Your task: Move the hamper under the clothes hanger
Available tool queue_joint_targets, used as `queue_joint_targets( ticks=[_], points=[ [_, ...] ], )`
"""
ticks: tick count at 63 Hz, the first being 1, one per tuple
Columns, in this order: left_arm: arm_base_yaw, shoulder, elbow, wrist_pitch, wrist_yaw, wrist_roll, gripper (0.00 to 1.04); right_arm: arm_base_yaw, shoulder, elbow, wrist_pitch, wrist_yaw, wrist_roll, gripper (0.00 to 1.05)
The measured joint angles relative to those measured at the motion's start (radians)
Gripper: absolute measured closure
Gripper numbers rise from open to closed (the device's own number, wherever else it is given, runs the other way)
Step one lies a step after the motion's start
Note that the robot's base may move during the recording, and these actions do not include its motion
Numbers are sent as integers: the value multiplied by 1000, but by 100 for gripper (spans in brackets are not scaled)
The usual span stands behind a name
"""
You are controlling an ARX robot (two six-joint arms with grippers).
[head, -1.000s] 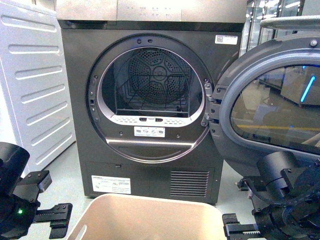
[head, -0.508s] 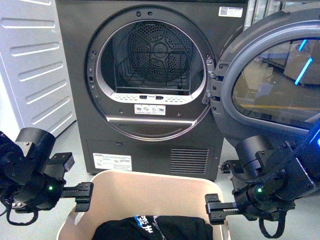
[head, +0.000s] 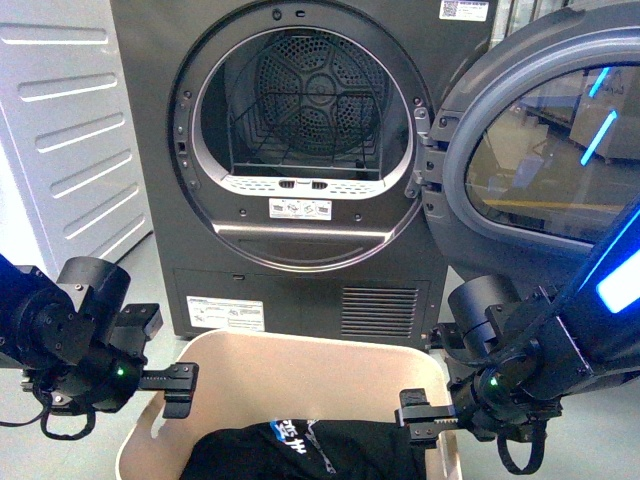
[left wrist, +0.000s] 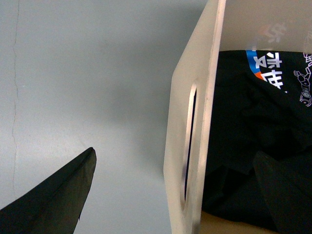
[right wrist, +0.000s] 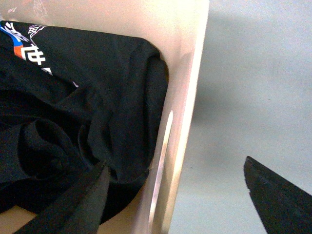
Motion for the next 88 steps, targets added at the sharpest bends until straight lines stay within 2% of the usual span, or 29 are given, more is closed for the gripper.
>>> queue_joint_targets(
  ticks=[6, 10, 18, 21, 29, 35, 43, 47, 52, 88],
  points=[
    [-2, 12, 9, 0, 0, 0, 7, 6, 2, 3, -7, 11, 5, 45],
    [-6, 24, 10, 3, 1, 0, 7, 8, 8, 11, -14, 20, 5, 61],
    [-12, 42, 10, 11, 1, -2, 7, 10, 22, 22, -23, 31, 8, 81],
    [-13, 48, 10, 16, -1, -2, 7, 11, 27, 24, -25, 31, 10, 85],
    [-13, 56, 11, 23, -6, -8, 26, 20, 32, 32, -28, 33, 30, 101],
    [-13, 56, 11, 24, -8, -12, 40, 23, 32, 36, -29, 42, 49, 102],
    [-13, 56, 23, 31, -10, -35, 70, 22, 32, 38, -31, 41, 57, 102],
    [-13, 54, 24, 31, -7, -37, 79, 23, 32, 38, -31, 42, 57, 102],
    [-14, 43, 24, 30, 5, -42, 100, 22, 32, 38, -31, 44, 57, 102],
    [-19, -73, 22, -17, 2, -31, 101, 6, -68, 7, -31, 49, 41, 102]
  ],
)
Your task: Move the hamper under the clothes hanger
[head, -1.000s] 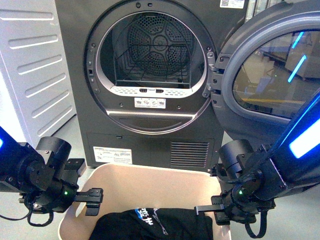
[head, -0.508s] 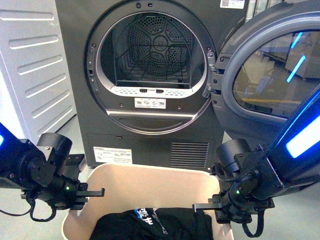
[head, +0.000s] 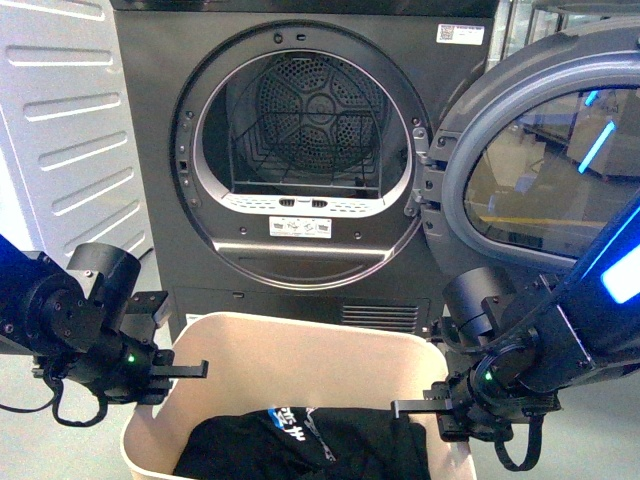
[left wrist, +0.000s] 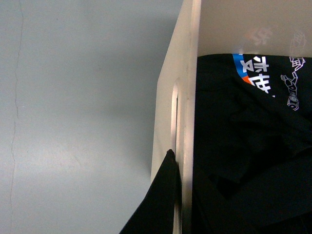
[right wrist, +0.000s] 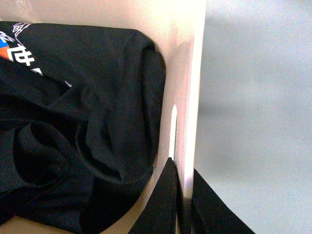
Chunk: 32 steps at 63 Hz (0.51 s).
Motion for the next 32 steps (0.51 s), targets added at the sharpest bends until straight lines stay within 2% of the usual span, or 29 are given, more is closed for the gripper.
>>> queue_joint_targets(
  ticks=[32],
  points=[
    [-4, -14, -13, 0, -9, 6, 101, 2, -17, -15, 18, 7, -12, 102]
  ],
)
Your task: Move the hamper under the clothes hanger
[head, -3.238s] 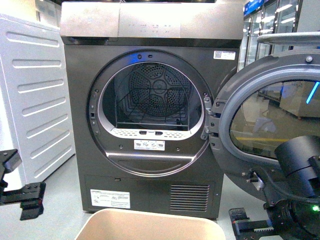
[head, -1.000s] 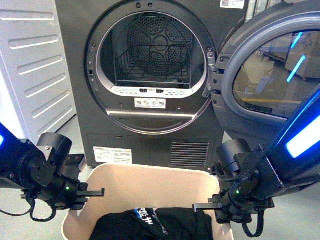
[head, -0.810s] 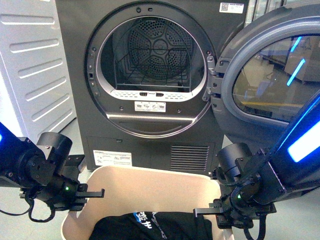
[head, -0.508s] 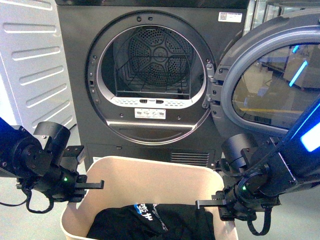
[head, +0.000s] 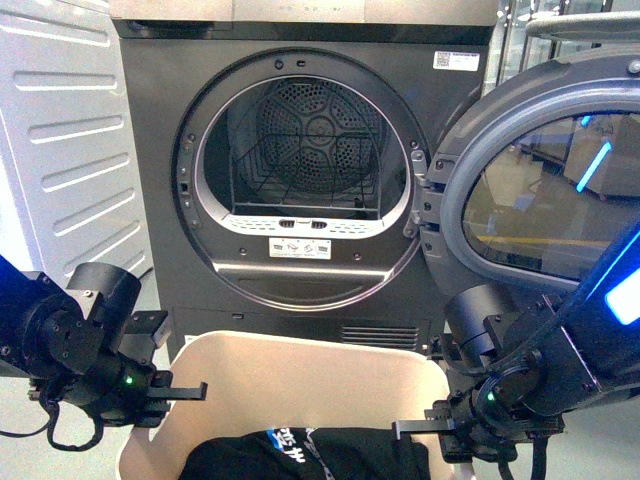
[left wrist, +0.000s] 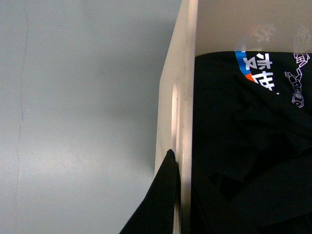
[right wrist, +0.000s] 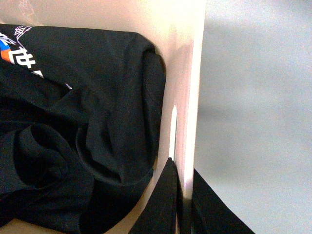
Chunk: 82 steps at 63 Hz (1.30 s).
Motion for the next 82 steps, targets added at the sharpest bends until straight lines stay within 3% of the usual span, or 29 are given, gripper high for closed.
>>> queue_joint_targets(
  ticks=[26, 48, 82],
  points=[
    [32, -1, -3, 0, -18, 1, 101, 37, 0, 0, 4, -25, 1, 102],
    [-19, -3, -3, 3, 16, 8, 101, -16, -4, 0, 5, 19, -4, 102],
    [-2, -3, -3, 3, 0, 8, 101, 0, -6, -1, 5, 2, -7, 102]
  ],
)
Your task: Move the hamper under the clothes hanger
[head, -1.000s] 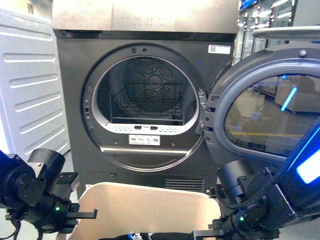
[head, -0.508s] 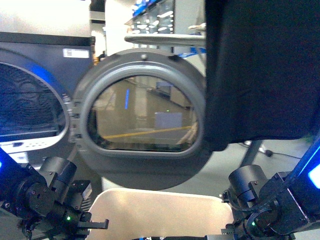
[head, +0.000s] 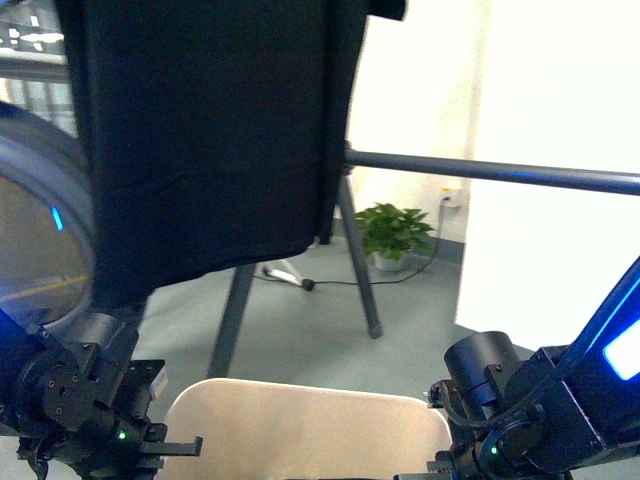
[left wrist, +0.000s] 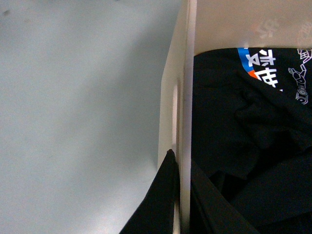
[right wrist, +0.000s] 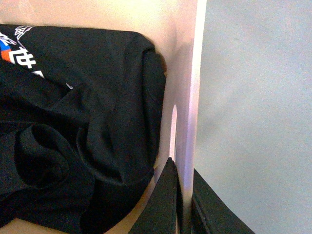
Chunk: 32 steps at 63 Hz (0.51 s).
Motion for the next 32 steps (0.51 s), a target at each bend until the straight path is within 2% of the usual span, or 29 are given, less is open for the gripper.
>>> queue_joint_targets(
  ticks=[32],
  points=[
    [0, -2, -1, 0, -1, 0, 101, 0, -2, 0, 0, -2, -1, 102]
  ],
)
